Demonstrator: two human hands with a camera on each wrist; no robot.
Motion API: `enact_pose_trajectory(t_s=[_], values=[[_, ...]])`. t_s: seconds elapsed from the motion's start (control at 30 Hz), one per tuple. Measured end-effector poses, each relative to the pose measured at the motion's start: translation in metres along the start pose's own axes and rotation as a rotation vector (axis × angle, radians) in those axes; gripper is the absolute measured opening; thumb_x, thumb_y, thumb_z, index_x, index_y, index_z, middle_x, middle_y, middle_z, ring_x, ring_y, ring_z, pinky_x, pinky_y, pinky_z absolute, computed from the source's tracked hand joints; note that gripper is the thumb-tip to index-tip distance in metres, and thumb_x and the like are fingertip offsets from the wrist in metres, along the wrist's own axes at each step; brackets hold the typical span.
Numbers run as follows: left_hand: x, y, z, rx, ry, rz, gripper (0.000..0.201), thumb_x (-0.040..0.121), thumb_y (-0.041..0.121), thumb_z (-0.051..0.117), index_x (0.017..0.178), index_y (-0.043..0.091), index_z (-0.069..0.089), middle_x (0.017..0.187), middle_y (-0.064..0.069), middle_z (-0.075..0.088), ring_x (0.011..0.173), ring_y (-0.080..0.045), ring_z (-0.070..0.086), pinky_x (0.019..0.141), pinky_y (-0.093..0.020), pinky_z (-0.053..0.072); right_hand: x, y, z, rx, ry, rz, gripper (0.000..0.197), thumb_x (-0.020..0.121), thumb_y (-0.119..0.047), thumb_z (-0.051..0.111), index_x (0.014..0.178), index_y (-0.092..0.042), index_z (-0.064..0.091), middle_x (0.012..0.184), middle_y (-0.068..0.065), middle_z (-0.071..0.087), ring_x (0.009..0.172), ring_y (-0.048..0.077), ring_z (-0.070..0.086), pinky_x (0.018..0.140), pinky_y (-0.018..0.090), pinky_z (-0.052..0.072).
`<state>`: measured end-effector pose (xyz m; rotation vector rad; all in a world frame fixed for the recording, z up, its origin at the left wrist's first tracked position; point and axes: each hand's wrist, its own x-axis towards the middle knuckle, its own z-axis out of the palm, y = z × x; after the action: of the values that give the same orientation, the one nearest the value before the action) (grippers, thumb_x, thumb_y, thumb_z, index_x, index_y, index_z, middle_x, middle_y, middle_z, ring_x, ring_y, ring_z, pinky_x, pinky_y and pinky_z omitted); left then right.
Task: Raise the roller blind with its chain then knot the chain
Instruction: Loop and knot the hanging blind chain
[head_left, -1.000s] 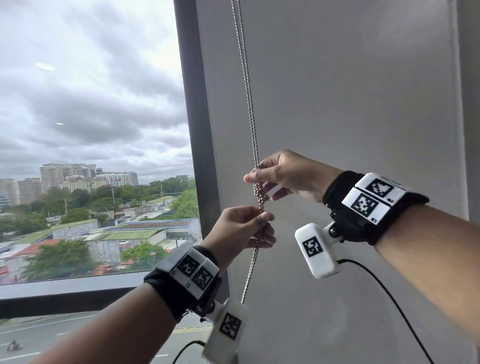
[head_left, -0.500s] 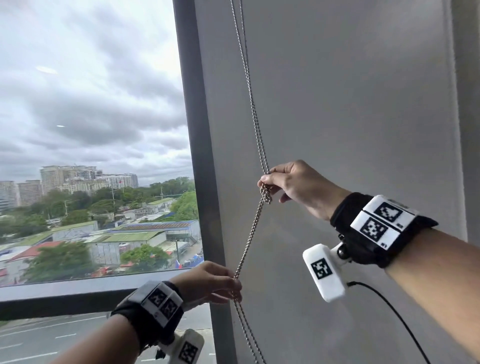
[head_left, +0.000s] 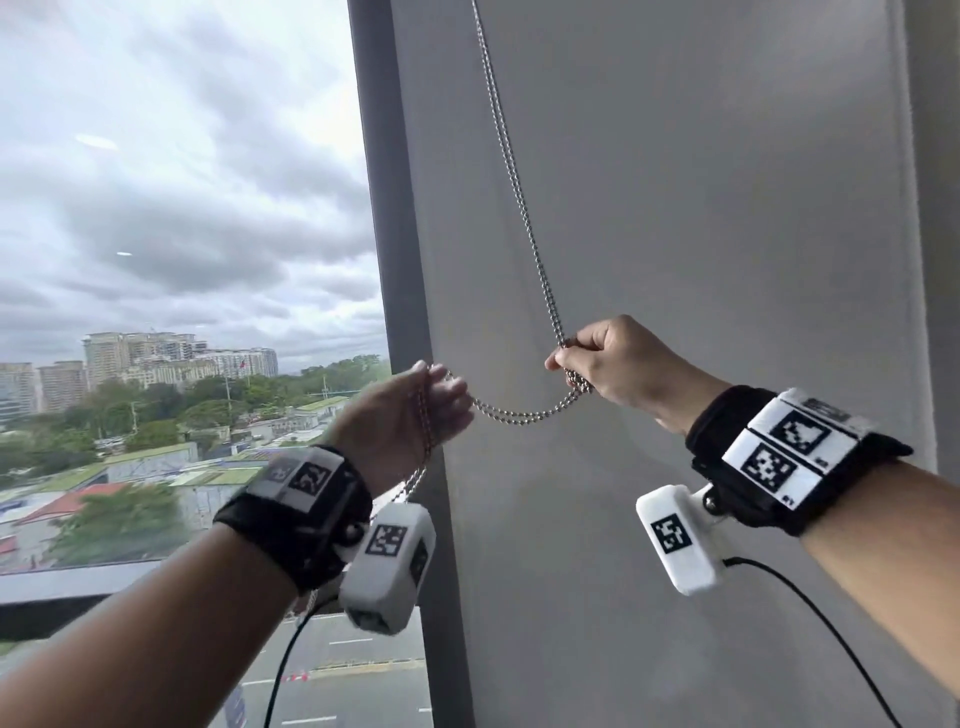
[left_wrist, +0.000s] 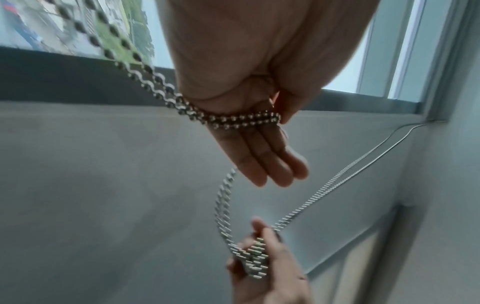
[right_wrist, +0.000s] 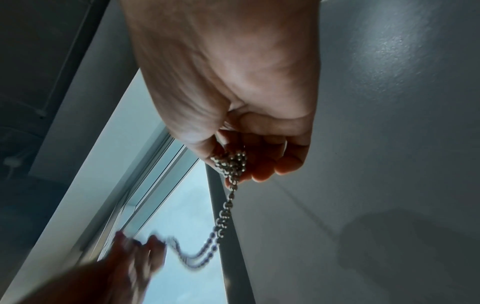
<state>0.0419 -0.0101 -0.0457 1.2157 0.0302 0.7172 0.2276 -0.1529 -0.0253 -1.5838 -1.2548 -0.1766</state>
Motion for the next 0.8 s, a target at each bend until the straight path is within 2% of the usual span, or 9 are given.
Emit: enact_pose_trajectory(t_s=[0.13,0.23,0.33,0.43,0.5,0.57,0.63,0.73,0.8], values=[[0.018,0.027,0.040,-0.025,-0.032,0.101,0.034,0.100,0.021,0.034,0.079,0.005,0.055,0.093,-0.025,0.069,0.088,-0.035,0.069,0.077,-0.043,0.059,-0.001,-0.002,0.012,-0.055,-0.008,-0.062,0.033,0.091,-0.027,0.061,0.088,0.005,0.069,0.050,-0.005,0.041,0.041,0.007,0.032,0.042,0.015,0.028],[0.029,0.034,0.065,0.118,0.050,0.104,0.031,0.099,0.022,0.038,0.082,0.005,0.057,0.088,-0.024,0.059,0.082,-0.034,0.061,0.078,-0.043,0.055,-0.004,-0.012,0.017,-0.019,-0.049,-0.058,0.022,0.091,-0.025,0.062,0.091,-0.008,0.076,0.046,-0.012,0.047,0.039,0.002,0.038,0.041,0.011,0.029],[0.034,0.032,0.078,0.299,0.089,0.102,0.025,0.095,0.024,0.049,0.087,0.008,0.066,0.082,-0.016,0.051,0.071,-0.027,0.053,0.073,-0.038,0.050,-0.007,-0.023,0.022,0.039,-0.139,-0.062,0.022,0.093,-0.027,0.061,0.092,-0.012,0.075,0.067,0.001,0.056,0.059,0.010,0.049,0.049,0.015,0.037],[0.034,0.030,0.086,0.346,0.054,0.052,0.021,0.091,0.022,0.056,0.087,0.006,0.070,0.097,-0.017,0.055,0.085,-0.031,0.052,0.093,-0.042,0.044,-0.010,-0.029,0.023,0.076,-0.218,-0.024,0.022,0.098,-0.029,0.052,0.094,-0.021,0.073,0.090,0.010,0.065,0.073,0.016,0.060,0.053,0.025,0.050],[0.034,0.030,0.089,0.327,0.047,0.063,0.020,0.091,0.018,0.057,0.089,0.002,0.069,0.088,-0.013,0.057,0.082,-0.027,0.053,0.101,-0.043,0.042,-0.012,-0.031,0.022,0.109,-0.234,0.012,0.025,0.099,-0.026,0.048,0.093,-0.018,0.071,0.097,0.010,0.066,0.076,0.020,0.065,0.054,0.028,0.055],[0.036,0.030,0.091,0.332,0.083,0.101,0.020,0.091,0.017,0.057,0.088,0.001,0.069,0.074,-0.008,0.049,0.067,-0.020,0.050,0.080,-0.036,0.050,-0.013,-0.033,0.020,0.196,-0.205,0.038,0.027,0.098,-0.023,0.047,0.090,-0.009,0.069,0.091,0.012,0.064,0.069,0.022,0.065,0.055,0.032,0.056],[0.036,0.029,0.092,0.393,0.108,0.134,0.020,0.092,0.017,0.055,0.083,0.004,0.068,0.067,-0.004,0.042,0.056,-0.014,0.041,0.055,-0.025,0.041,-0.014,-0.036,0.017,0.365,-0.173,0.092,0.030,0.097,-0.021,0.045,0.097,0.001,0.065,0.086,0.018,0.062,0.061,0.026,0.063,0.055,0.037,0.055],[0.036,0.026,0.092,0.534,0.121,0.169,0.020,0.091,0.016,0.055,0.077,0.008,0.067,0.064,-0.001,0.043,0.054,-0.011,0.033,0.050,-0.022,0.027,-0.015,-0.038,0.009,0.496,-0.204,0.133,0.041,0.098,-0.034,0.044,0.104,0.002,0.062,0.078,0.018,0.064,0.050,0.024,0.054,0.046,0.030,0.043],[0.035,0.026,0.090,0.591,0.119,0.177,0.019,0.091,0.016,0.055,0.077,0.008,0.067,0.065,-0.002,0.046,0.055,-0.013,0.035,0.050,-0.024,0.026,-0.013,-0.036,0.005,0.426,-0.185,0.090,0.037,0.096,-0.031,0.052,0.102,0.004,0.064,0.076,0.016,0.064,0.050,0.020,0.047,0.047,0.030,0.037]])
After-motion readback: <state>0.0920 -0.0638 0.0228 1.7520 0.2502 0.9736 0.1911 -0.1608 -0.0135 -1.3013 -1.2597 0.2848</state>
